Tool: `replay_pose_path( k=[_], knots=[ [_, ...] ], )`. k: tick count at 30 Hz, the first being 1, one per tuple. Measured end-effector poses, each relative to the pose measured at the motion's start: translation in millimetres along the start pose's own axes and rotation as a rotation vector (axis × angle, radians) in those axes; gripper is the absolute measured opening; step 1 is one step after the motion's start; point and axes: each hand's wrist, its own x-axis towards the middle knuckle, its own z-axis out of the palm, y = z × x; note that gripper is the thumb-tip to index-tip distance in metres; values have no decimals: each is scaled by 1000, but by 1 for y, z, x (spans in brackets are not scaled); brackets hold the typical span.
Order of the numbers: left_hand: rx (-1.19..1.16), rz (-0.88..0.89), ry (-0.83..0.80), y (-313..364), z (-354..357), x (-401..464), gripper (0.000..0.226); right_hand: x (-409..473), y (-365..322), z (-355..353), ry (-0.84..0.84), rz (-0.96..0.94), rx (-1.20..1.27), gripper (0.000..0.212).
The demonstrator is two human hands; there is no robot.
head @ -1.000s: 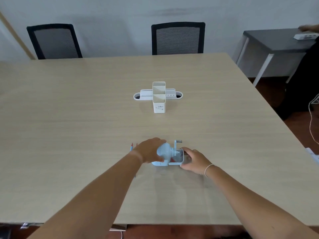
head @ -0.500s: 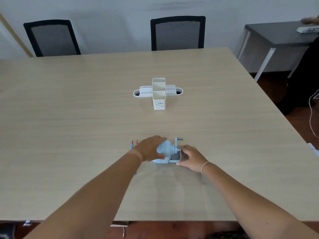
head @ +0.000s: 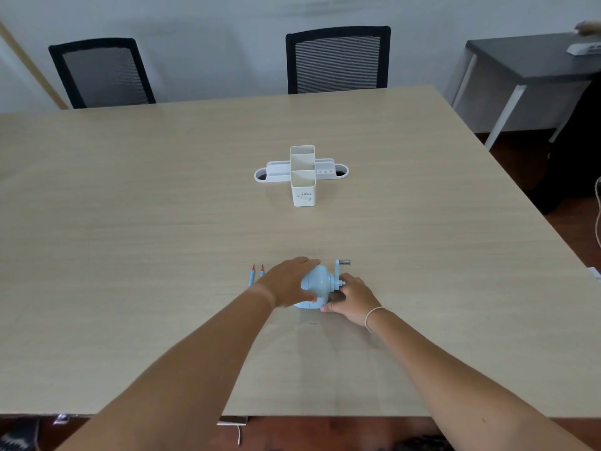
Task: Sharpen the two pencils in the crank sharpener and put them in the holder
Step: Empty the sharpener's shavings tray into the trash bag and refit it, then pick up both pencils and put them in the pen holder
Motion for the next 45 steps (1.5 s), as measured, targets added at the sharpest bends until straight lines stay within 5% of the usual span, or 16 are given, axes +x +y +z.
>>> replay_pose_path(
  k=[14, 25, 45],
  knots=[
    [27, 17, -8, -4, 0, 1, 76, -14, -9, -6, -22, -29, -188, 57],
    [40, 21, 17, -5, 0, -1, 79, -29, 5, -31, 42, 9, -82, 66],
    [-66, -170, 195, -74, -37, -42, 67, -8, -93, -86, 392, -190, 95, 33]
  ],
)
